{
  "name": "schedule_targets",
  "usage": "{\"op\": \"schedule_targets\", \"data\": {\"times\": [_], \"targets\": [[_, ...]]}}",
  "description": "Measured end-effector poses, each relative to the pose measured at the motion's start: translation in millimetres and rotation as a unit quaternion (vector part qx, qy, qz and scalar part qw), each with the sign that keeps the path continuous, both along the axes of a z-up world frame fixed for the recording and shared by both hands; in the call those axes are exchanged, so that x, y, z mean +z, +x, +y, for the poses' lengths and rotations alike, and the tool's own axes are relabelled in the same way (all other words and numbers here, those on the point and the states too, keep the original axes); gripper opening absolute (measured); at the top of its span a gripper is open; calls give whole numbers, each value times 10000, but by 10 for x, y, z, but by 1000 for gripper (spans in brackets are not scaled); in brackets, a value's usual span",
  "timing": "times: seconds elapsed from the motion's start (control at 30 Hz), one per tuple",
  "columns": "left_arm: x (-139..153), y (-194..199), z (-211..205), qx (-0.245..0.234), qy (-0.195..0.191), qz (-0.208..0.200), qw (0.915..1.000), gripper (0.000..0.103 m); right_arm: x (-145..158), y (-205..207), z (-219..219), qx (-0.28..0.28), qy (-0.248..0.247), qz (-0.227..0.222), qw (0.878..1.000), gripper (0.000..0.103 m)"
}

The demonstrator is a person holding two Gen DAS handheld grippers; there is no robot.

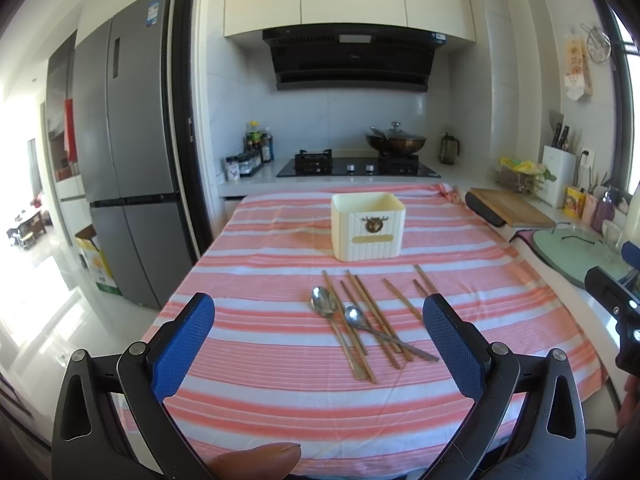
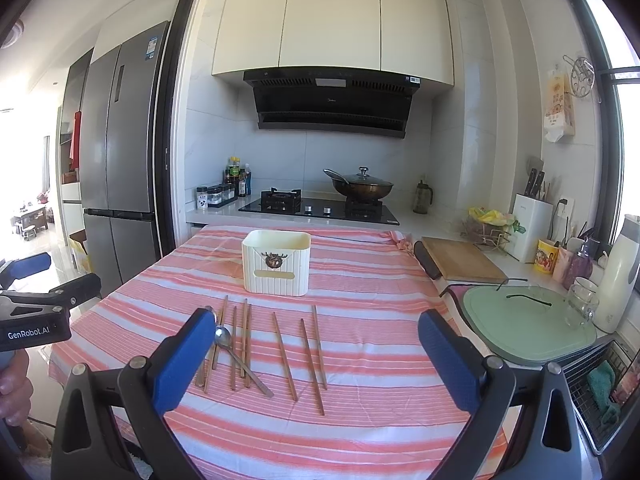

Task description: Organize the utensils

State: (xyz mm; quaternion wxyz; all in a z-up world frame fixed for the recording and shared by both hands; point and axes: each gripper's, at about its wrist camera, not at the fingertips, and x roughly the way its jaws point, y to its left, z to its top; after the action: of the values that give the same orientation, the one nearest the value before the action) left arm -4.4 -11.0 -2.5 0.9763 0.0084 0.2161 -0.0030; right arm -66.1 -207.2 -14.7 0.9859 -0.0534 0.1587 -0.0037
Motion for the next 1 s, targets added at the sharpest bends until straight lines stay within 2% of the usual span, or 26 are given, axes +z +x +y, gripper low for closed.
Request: {"op": "schedule_targets", "data": {"times": [1.0], "targets": [[-18, 25, 30, 6, 53, 4, 10000, 103, -44, 41, -25, 3, 53, 55, 10000, 103]]}}
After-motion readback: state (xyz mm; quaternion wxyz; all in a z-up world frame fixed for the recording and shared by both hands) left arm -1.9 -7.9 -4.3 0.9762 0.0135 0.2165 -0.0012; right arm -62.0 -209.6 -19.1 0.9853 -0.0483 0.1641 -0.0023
